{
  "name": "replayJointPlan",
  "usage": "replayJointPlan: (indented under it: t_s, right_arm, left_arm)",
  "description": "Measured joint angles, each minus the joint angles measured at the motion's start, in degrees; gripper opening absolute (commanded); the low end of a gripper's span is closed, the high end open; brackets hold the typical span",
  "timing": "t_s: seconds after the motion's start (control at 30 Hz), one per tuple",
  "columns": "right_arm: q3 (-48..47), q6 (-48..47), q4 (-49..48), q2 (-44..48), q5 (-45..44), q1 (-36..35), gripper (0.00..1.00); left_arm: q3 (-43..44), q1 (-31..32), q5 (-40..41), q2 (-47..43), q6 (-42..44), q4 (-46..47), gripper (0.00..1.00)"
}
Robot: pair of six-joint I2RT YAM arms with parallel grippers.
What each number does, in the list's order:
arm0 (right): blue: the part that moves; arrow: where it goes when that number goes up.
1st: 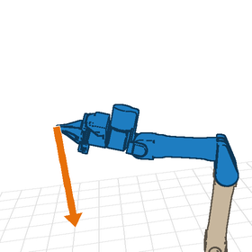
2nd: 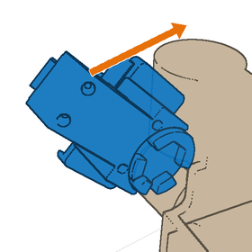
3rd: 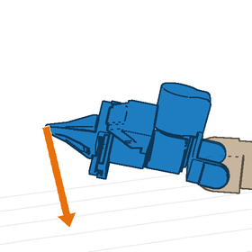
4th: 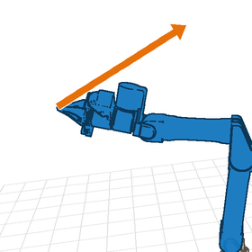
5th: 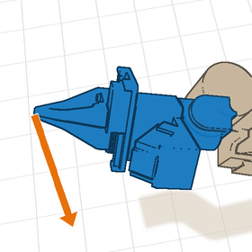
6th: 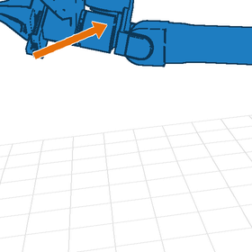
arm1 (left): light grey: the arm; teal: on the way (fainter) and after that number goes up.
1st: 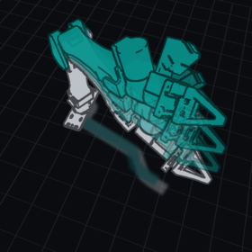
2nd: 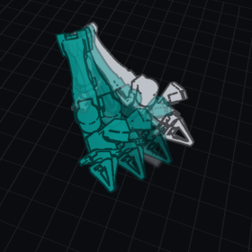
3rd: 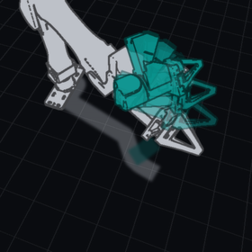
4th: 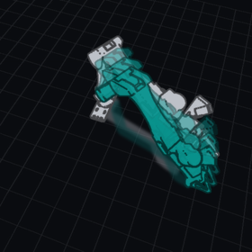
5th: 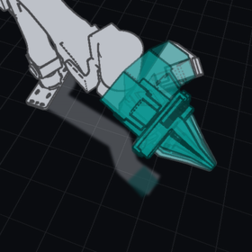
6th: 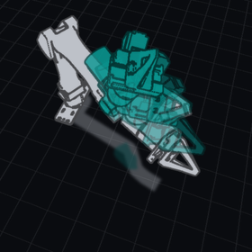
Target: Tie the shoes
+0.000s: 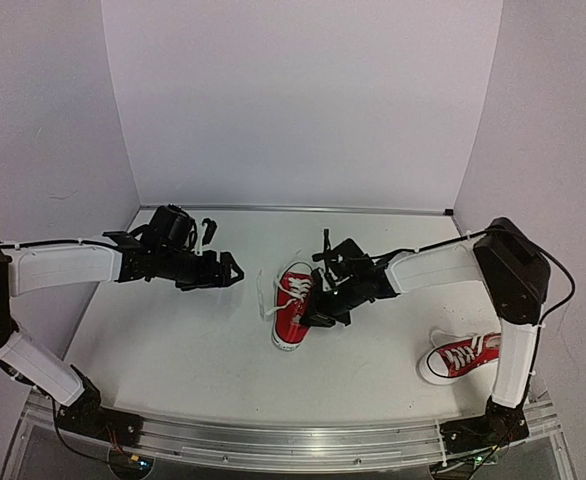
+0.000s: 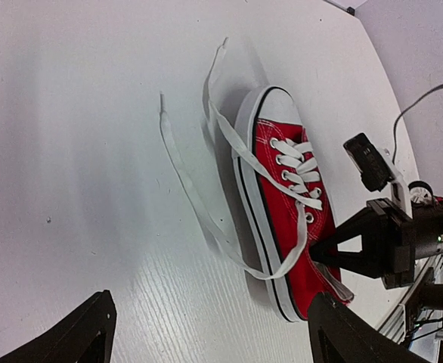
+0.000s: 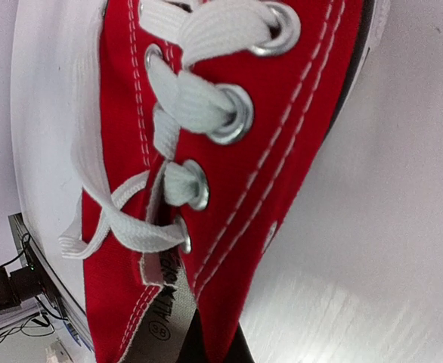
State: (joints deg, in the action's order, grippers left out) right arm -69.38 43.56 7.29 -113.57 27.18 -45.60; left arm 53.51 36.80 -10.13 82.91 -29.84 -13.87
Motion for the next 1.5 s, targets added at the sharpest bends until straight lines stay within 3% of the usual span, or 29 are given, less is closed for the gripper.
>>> replayJointPlan:
  t_s: [0.23,0.5,0.73,1.03,1.2,1.5]
  right_arm:
    - [3.48,0.03,2.23,5.48,-1.17,-2.89,0.0]
    - [9.02,1.27,2.79,8.93,-2.82,-5.93,0.31]
    - [9.56,3.12,1.87,14.61,-3.36,-7.01,0.37]
    - [11.55,4.3,-0.16,17.48,-3.58,-7.13,0.39]
    - [13.22,5.25,-0.42,17.89,-4.15,-7.13,0.58]
    - [14.33,5.76,-1.3,22.15,-6.82,-7.19,0.59]
  left_arm:
    - [1.94,0.0,0.3,2.32,0.69,-0.19,0.86]
    - [6.83,0.0,0.92,8.26,2.93,-0.73,0.78]
    - [12.17,0.0,1.27,16.52,4.12,-0.81,0.61]
    - [23.5,1.3,2.44,27.99,7.78,-4.18,0.58]
    - [31.22,2.89,4.27,33.55,10.21,-6.84,0.55]
    - [41.14,4.67,7.89,42.76,14.41,-11.69,0.51]
